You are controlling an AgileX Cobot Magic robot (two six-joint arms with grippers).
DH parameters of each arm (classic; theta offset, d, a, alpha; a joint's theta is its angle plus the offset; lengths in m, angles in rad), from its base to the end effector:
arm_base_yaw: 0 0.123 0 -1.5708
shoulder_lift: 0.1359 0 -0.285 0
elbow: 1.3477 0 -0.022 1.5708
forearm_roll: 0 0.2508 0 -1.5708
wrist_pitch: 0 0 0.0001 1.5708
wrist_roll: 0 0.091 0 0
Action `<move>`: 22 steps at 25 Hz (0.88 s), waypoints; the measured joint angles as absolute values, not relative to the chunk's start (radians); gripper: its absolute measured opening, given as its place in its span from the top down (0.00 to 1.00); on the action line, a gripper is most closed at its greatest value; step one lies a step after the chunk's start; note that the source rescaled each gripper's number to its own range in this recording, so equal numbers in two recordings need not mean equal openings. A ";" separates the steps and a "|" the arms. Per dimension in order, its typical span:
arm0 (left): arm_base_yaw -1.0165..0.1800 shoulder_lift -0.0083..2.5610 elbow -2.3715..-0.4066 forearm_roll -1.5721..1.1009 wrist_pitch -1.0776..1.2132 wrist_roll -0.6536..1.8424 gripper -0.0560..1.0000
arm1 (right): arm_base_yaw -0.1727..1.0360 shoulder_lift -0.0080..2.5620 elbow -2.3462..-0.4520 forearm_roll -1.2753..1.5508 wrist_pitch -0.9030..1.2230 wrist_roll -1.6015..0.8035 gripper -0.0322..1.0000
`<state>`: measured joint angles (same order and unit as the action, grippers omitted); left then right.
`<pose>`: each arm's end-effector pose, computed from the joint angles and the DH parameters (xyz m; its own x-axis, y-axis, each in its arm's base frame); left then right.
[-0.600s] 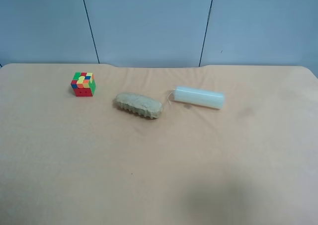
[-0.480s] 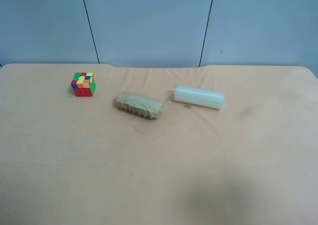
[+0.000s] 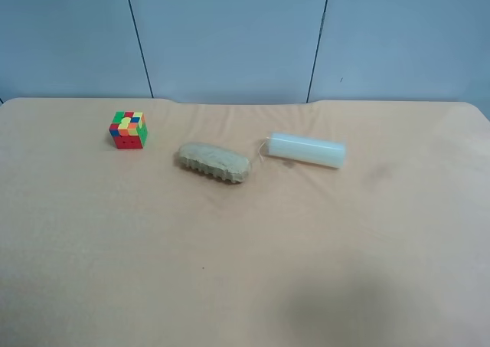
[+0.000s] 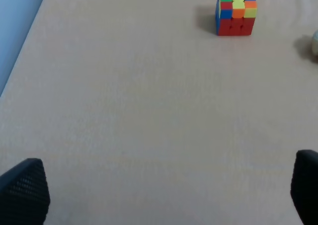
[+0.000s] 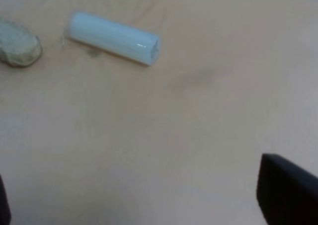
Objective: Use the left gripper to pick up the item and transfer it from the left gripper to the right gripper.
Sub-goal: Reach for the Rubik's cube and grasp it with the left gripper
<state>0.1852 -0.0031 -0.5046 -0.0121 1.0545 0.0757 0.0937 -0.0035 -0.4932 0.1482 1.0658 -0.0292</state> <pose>-0.0053 -0.0020 0.2791 -0.4471 -0.0129 -0.8944 -0.1441 0.9879 0.0578 -0.0064 0.0112 0.2757 -0.4658 -0.0011 -0.8849 -0.1873 0.9775 0.0974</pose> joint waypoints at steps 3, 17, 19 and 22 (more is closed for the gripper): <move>0.185 -0.003 -0.505 -0.012 1.055 0.076 0.00 | 0.094 -0.004 -0.493 0.148 1.066 -0.029 0.01; 0.185 0.239 -0.657 -0.012 1.150 0.076 0.00 | 0.094 -0.004 -0.493 0.148 1.066 -0.029 0.01; 0.185 0.349 -0.718 -0.012 1.154 0.076 0.00 | 0.094 -0.004 -0.493 0.148 1.066 -0.029 0.01; 0.185 0.508 -0.800 -0.012 1.154 0.076 0.00 | 0.094 -0.004 -0.493 0.148 1.066 -0.029 0.01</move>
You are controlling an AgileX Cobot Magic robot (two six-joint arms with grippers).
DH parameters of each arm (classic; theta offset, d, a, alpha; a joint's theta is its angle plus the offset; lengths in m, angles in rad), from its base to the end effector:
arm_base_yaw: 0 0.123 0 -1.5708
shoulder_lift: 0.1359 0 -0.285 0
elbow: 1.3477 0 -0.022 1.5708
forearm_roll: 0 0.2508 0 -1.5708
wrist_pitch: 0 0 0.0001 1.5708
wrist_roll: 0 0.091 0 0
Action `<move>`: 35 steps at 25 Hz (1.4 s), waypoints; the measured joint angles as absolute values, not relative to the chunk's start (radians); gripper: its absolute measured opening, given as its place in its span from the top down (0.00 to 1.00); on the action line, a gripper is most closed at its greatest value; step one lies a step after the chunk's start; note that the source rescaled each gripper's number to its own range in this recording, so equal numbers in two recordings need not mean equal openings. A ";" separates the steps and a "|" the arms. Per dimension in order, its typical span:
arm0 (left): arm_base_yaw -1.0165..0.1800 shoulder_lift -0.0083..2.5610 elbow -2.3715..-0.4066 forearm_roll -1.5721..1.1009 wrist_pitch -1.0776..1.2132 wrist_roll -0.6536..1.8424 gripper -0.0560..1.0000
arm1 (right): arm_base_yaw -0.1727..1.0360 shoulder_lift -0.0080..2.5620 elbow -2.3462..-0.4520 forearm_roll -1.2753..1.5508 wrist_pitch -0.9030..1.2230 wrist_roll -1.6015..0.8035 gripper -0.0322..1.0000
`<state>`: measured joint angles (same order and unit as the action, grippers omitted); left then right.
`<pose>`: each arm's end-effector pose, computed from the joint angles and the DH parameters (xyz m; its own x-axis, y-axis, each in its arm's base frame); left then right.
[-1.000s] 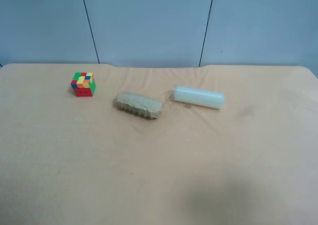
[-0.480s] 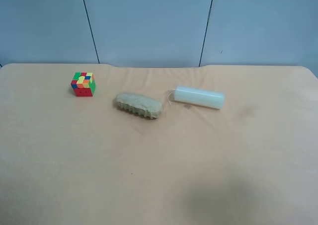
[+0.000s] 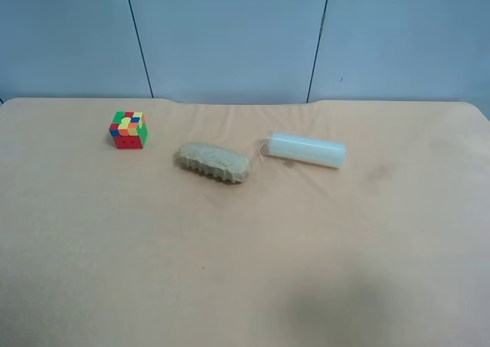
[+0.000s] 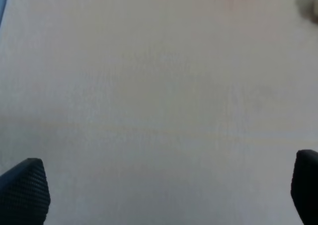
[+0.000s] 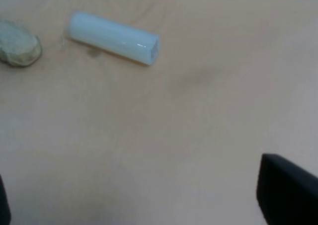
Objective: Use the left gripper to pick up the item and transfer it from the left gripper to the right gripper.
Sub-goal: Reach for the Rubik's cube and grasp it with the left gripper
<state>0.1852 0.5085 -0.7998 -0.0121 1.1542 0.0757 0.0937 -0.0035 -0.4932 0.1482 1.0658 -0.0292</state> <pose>0.0611 0.0104 0.3435 -0.6990 -0.0590 -0.7127 -0.1272 0.9909 0.0428 -0.0064 0.0112 0.2757 -0.4658 -0.0011 -0.8849 -0.1873 0.9775 0.0974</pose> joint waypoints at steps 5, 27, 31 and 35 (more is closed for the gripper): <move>0.181 0.768 -0.923 -0.012 1.151 0.076 0.00 | 0.094 -0.004 -0.493 0.148 1.066 -0.029 0.01; -0.101 1.633 -1.481 0.055 1.211 0.014 0.00 | 0.094 -0.004 -0.493 0.148 1.066 -0.029 0.01; -0.112 1.721 -1.553 0.030 1.214 0.011 0.00 | 0.094 -0.004 -0.493 0.148 1.066 -0.029 0.01; -0.112 1.799 -1.612 0.000 1.198 0.000 0.00 | 0.094 -0.004 -0.493 0.148 1.066 -0.029 0.01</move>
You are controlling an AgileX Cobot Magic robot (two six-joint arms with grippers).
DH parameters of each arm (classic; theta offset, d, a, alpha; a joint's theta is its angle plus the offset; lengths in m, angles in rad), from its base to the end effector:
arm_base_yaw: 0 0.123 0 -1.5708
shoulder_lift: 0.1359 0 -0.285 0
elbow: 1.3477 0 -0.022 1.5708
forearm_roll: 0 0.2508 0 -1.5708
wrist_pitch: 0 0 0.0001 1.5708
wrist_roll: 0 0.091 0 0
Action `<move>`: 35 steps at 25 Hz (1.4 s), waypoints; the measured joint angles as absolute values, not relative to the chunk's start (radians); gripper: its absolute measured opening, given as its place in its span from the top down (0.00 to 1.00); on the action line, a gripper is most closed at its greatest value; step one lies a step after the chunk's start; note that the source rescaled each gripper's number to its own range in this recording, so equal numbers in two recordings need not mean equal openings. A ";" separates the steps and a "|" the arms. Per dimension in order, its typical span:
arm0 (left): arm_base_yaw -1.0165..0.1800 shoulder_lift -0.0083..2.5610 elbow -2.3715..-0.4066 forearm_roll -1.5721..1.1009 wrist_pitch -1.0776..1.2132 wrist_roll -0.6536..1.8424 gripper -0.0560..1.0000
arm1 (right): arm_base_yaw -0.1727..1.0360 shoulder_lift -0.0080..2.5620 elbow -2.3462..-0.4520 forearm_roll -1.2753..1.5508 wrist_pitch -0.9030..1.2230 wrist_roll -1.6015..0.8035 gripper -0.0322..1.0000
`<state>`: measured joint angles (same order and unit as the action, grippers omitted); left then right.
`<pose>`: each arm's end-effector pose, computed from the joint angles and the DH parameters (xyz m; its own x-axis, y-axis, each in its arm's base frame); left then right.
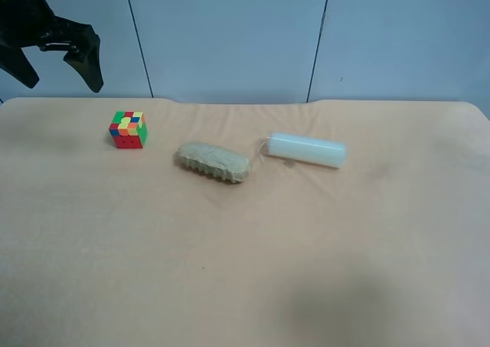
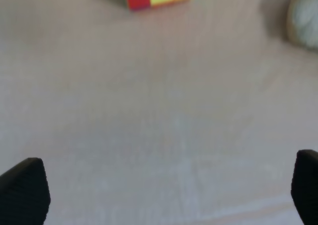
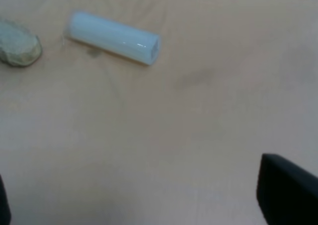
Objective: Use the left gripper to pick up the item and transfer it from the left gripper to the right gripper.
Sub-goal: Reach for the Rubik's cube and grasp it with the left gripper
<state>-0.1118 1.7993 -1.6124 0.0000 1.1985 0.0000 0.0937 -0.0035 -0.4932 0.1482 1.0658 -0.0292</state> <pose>0.3754 -0.0421 0.2985 -0.9571 0.1074 -0.2692 0.1116 0.9938 0.0000 -0.0064 0.0112 0.2757 -0.4658 -0.0011 -0.8849 -0.1873 0.9775 0.0974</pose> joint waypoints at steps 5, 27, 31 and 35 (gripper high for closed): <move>-0.112 1.881 -1.643 -0.006 1.147 -0.016 0.00 | 0.094 -0.004 -0.493 0.148 1.066 -0.029 0.01; -0.112 2.190 -1.906 -0.034 1.125 -0.041 0.00 | 0.094 -0.004 -0.493 0.148 1.066 -0.029 0.01; -0.112 2.231 -1.912 -0.027 1.109 -0.041 0.00 | 0.094 -0.004 -0.493 0.148 1.066 -0.029 0.01; -0.112 2.267 -1.912 0.000 1.081 -0.060 0.00 | 0.094 -0.004 -0.493 0.148 1.066 -0.029 0.01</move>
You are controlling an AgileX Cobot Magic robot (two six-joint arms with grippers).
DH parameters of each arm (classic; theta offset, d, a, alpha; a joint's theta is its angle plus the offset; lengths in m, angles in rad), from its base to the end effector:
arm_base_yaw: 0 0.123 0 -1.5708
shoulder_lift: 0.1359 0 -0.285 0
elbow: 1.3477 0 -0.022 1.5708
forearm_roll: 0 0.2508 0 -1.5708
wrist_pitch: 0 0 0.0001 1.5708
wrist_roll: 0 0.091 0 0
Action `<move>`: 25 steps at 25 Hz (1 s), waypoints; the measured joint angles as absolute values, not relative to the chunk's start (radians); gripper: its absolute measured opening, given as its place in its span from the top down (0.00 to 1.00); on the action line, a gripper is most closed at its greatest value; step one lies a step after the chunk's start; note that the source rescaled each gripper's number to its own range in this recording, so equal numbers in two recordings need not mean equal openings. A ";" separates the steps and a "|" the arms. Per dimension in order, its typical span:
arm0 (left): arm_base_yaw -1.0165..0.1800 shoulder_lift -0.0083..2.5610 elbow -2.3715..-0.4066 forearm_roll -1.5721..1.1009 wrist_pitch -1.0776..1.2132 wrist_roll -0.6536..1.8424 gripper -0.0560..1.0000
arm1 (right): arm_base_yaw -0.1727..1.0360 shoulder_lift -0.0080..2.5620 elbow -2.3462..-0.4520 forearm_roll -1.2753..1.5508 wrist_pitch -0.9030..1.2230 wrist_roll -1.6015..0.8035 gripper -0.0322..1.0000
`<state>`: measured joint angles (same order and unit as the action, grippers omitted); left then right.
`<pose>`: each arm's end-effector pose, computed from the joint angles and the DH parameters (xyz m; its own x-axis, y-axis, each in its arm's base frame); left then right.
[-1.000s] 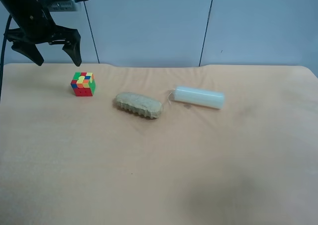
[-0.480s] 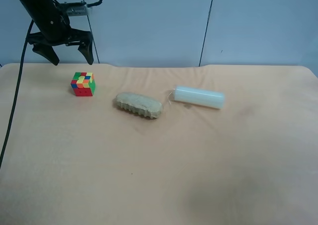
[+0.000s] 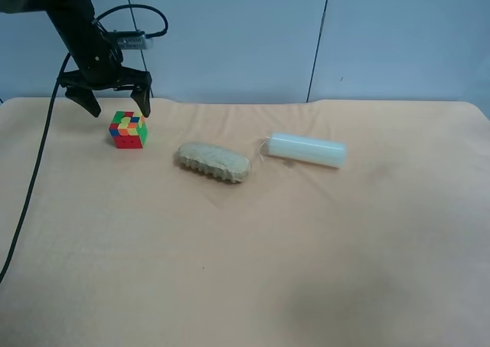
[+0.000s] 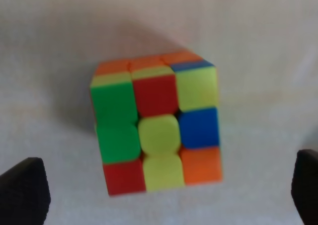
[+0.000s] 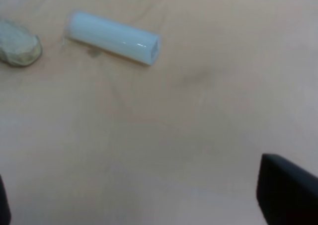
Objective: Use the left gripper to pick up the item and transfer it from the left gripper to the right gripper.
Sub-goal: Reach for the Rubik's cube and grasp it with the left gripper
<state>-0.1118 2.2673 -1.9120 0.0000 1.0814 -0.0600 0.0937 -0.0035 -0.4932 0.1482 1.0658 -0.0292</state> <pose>0.4753 -0.0534 0.1808 -0.9745 0.0491 -0.2191 0.0532 0.9985 -0.0132 -0.0064 0.0112 0.2757 -0.4658 -0.0011 -0.8849 -0.1873 0.9775 0.0974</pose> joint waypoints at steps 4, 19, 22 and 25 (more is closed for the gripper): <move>-0.112 2.290 -1.912 0.015 1.058 -0.078 0.00 | 0.094 -0.004 -0.493 0.148 1.066 -0.029 0.01; -0.112 2.367 -1.912 0.019 1.000 -0.109 0.00 | 0.094 -0.004 -0.493 0.148 1.066 -0.029 0.01; -0.112 2.376 -1.912 0.019 1.002 -0.115 0.00 | 0.094 -0.004 -0.493 0.148 1.066 -0.029 0.01; -0.112 2.379 -1.912 0.019 1.003 -0.116 0.00 | 0.094 -0.004 -0.493 0.148 1.066 -0.029 0.01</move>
<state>-0.1118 2.3791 -1.9120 0.0190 1.0033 -0.1163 0.0937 -0.0035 -0.4932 0.1482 1.0658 -0.0292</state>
